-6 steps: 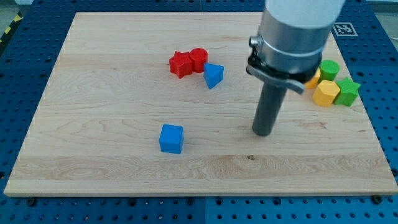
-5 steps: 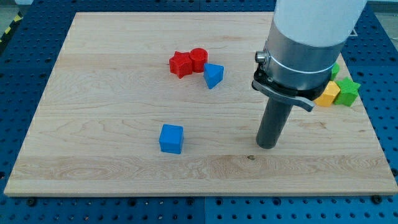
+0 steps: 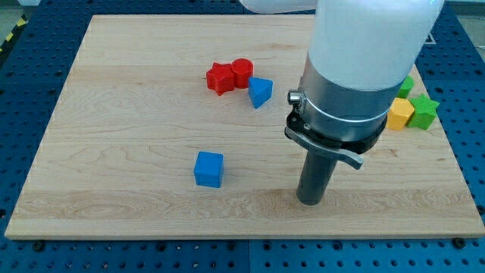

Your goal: Point your arm at the blue cube

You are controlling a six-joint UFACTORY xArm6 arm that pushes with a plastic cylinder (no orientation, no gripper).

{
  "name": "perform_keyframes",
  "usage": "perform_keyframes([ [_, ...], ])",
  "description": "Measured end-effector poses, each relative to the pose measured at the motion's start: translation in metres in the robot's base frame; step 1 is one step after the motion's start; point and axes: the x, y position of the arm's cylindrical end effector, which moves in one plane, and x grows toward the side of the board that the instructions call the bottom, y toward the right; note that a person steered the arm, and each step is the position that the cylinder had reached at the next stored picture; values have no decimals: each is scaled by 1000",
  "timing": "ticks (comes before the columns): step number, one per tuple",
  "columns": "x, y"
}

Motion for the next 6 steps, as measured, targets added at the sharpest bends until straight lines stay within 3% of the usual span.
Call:
perform_keyframes([
  [1, 13, -16],
  [2, 29, -80],
  [3, 22, -155],
  [4, -14, -195],
  [6, -22, -197],
])
